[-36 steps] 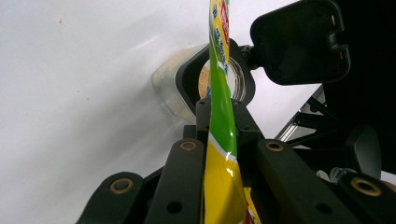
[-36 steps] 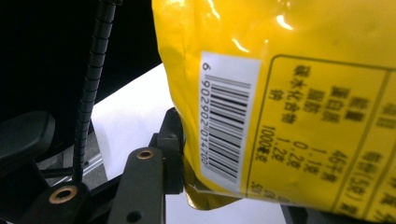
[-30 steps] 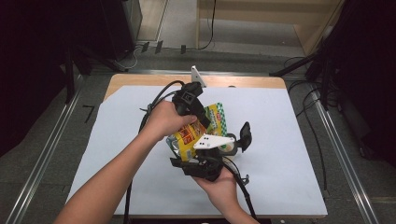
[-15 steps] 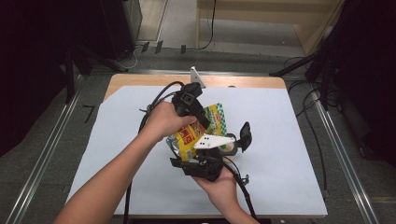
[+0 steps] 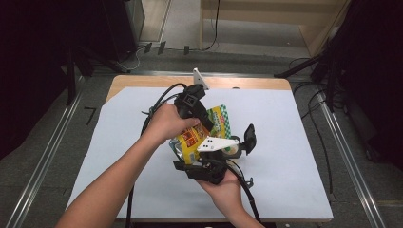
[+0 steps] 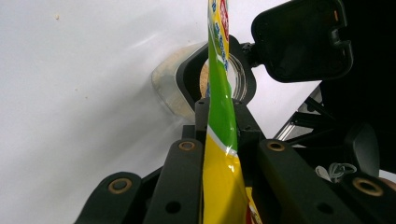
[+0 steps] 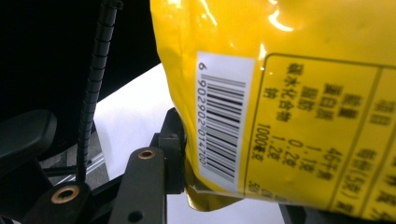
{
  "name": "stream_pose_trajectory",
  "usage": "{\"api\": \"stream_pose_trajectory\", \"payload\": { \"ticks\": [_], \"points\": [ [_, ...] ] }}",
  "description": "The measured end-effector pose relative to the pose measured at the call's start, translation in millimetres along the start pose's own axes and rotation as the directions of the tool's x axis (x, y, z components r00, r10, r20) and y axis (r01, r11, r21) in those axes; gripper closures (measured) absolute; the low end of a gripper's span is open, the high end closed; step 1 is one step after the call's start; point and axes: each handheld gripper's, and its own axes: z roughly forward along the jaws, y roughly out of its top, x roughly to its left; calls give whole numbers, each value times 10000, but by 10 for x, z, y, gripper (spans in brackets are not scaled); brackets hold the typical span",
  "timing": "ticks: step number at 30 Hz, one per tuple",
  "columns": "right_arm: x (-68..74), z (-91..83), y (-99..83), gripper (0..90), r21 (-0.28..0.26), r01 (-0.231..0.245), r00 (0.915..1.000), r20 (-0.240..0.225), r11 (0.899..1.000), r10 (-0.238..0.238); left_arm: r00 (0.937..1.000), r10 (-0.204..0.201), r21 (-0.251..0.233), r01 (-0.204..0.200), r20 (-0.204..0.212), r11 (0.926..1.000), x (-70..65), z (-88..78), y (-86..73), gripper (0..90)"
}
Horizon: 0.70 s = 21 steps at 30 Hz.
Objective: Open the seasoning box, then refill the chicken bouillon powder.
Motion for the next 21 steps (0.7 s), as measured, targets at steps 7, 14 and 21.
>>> {"api": "stream_pose_trajectory", "payload": {
  "ticks": [7,14,21],
  "points": [
    [-3,7,2,644,6,19,10000,-25,10000,-19,10000,-1,8,1,-23,10000,3,-2,0,849],
    [-7,12,-1,644,68,28,10000,-34,10000,-28,10000,-14,-40,14,-29,10000,9,7,-4,850],
    [-8,16,1,644,82,33,10000,-47,10000,-33,10000,-4,-32,3,-40,10000,10,6,-6,848]
  ]
}}
